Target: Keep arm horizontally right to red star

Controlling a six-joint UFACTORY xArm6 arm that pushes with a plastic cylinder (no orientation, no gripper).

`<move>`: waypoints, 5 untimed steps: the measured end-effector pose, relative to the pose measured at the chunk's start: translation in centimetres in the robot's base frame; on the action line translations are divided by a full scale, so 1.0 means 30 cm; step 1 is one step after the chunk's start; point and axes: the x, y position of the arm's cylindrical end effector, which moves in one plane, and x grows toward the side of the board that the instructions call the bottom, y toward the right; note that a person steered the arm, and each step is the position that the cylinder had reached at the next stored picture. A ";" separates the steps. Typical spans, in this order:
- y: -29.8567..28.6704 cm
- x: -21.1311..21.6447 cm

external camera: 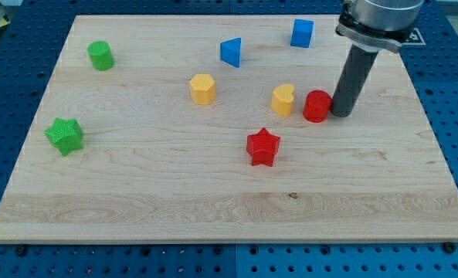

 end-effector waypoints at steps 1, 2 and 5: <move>0.000 -0.001; 0.026 -0.001; 0.167 0.119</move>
